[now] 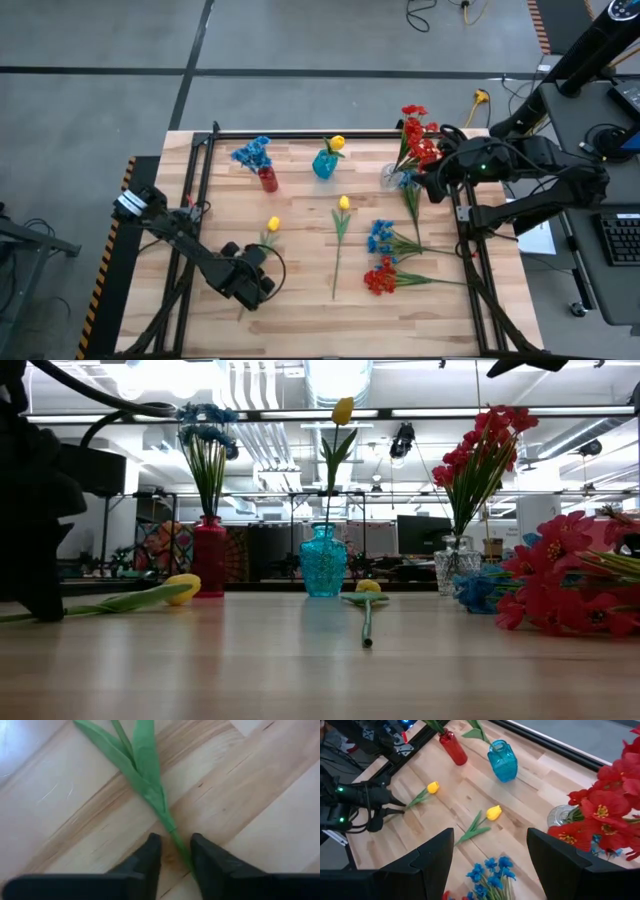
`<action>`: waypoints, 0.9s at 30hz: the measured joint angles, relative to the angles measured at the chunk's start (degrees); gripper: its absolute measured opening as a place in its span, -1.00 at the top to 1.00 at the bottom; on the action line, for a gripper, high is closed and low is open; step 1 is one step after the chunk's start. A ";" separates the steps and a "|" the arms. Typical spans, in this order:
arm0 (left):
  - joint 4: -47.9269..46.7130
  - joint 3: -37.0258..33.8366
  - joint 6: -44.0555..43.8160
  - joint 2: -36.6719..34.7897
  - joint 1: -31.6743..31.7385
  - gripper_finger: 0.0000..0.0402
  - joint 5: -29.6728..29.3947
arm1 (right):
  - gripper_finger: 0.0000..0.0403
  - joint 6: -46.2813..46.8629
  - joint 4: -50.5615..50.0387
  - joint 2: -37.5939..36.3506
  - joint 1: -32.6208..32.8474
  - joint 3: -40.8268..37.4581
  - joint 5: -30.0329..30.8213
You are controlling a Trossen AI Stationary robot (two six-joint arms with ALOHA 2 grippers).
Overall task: Sort flowers into vase by color
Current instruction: Put the left yellow flower into the blue vase
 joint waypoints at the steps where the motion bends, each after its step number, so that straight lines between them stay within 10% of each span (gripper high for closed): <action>1: 0.18 0.00 0.07 0.02 0.00 0.68 0.03 | -0.20 0.12 0.00 0.02 0.22 0.00 0.00; 14: 0.21 -0.44 1.02 -3.64 -0.78 0.99 -2.56 | -0.20 2.60 -0.02 0.22 5.64 0.34 3.09; 27: 5.16 -0.33 17.25 -21.79 -2.71 1.00 -19.55 | -0.20 0.49 6.60 0.95 17.31 1.20 11.36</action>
